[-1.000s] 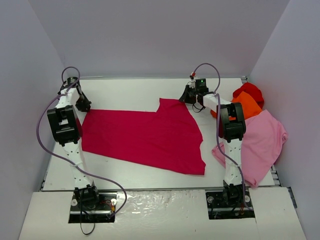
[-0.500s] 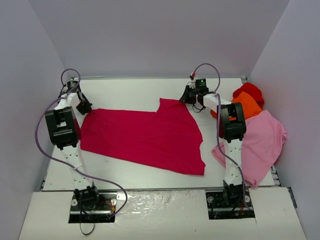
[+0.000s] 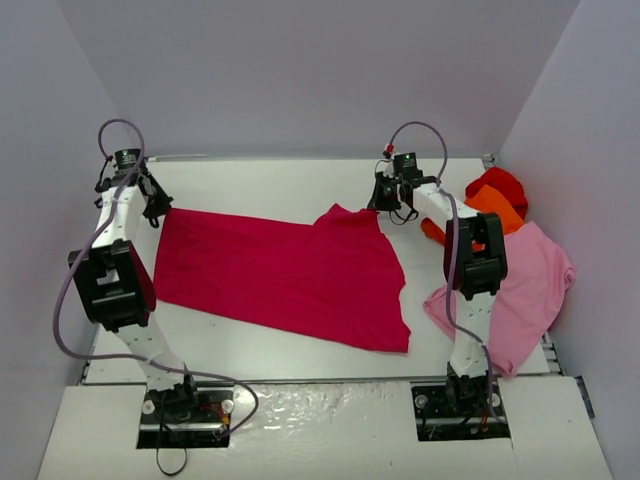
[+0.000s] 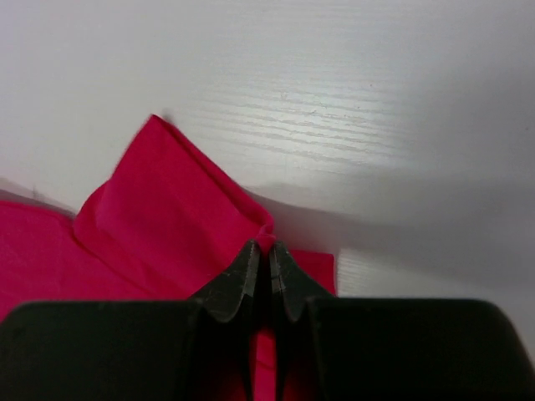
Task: Fold and stack the t-shirts
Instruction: Grap the side of the flattened tshirt furthest away from the robot with both arms, then fold the other side of the tshirt into a rectangle
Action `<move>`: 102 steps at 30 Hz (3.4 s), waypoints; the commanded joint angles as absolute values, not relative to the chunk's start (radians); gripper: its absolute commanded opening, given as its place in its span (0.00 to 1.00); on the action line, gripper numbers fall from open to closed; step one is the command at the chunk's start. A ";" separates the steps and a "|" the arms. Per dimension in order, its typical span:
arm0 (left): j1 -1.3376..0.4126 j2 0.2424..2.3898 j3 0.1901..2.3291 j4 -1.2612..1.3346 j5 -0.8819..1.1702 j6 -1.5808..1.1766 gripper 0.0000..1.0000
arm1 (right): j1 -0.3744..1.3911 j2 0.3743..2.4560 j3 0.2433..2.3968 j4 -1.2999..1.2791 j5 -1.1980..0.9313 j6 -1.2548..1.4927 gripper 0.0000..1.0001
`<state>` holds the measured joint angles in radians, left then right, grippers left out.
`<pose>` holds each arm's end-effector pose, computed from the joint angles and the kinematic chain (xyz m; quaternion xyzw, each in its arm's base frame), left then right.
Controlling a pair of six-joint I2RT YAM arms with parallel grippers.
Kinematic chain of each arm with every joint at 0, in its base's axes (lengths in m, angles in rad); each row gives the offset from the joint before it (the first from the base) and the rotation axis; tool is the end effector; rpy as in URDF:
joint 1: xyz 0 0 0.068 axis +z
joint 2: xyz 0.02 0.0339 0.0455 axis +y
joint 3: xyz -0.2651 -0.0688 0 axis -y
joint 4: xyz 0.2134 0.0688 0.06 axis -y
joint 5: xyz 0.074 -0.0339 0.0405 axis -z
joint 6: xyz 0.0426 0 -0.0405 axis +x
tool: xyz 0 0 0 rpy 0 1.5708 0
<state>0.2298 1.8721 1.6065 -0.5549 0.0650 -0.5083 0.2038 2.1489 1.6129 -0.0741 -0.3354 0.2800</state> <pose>0.3899 0.0884 0.2833 -0.3244 0.8716 -0.0808 0.3585 0.4600 0.1094 0.2127 -0.0438 0.8767 0.2529 0.4069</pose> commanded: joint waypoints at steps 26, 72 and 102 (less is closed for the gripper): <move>0.230 1.102 1.293 -0.824 0.045 -0.389 0.00 | 0.362 1.300 1.091 -0.203 -0.171 0.317 0.00; 0.236 1.040 1.245 -0.966 -0.088 -0.309 0.66 | 0.759 1.153 0.878 -0.433 0.148 0.651 0.52; 0.174 1.119 1.147 -0.701 0.418 -0.487 0.55 | 0.678 1.633 0.969 -0.065 0.011 0.424 0.00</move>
<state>0.1824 1.1370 1.1271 -0.7557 0.4141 -0.4741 0.6773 1.6344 0.9319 -0.0935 0.0400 0.4396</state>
